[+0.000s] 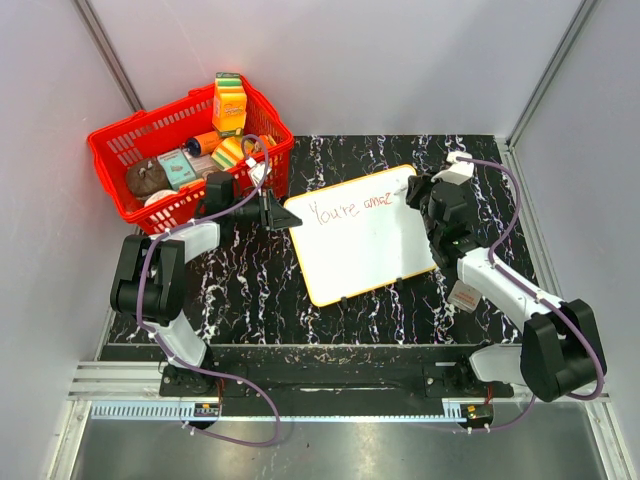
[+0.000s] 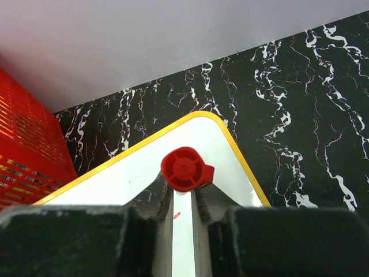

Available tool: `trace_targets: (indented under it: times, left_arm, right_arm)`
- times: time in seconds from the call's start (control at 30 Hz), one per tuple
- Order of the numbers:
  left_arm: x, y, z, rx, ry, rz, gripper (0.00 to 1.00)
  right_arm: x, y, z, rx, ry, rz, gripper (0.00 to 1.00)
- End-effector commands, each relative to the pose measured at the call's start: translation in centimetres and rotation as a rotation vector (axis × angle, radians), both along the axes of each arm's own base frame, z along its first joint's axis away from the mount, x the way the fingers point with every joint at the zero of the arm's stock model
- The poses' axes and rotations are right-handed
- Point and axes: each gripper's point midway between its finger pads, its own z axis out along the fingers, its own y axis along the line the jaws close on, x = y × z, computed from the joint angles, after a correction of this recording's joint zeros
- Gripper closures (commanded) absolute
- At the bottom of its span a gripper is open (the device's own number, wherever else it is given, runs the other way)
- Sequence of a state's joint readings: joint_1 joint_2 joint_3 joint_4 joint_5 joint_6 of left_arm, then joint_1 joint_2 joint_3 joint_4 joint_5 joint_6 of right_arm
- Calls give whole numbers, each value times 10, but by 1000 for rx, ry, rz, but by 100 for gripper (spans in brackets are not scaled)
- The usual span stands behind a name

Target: Write a sentence on the whiteboard

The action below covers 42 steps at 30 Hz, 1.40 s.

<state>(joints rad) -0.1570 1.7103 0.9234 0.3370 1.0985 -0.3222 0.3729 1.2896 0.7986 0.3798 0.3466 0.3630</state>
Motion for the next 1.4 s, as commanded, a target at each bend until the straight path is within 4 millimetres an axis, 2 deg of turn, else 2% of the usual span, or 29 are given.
trace_targets:
  times: [0.0,0.3,0.53,0.67,0.97,1.2,1.37]
  left_arm:
    - [-10,-10,-41,107,-74,-48,100]
    - [-10,-10,-41,108,-74,-47,100]
    - [-9,-10,-41,108,-74,-47,100]
    - [-10,-10,-41,108,-72,-47,100]
    - [-9,-10,-41,108,-74,-47,100]
    - [-10,-10,-41,108,-72,-48,100]
    - [-9,-10,-41,107,-74,-49,100]
  right_arm:
    - [1,0,14,18,-33,7,100]
    - [-11,-2,-1,12,-2,20,100]
    - [-17,-4,-4,12,4,22,100]
    - [-16,-4,6,22,-19,20,100]
    - [-8,-5,52,37,-124,2,100]
    - [5,-4,52,23,-123,-13,100]
    - [12,-1,40,6,-94,-9,100]
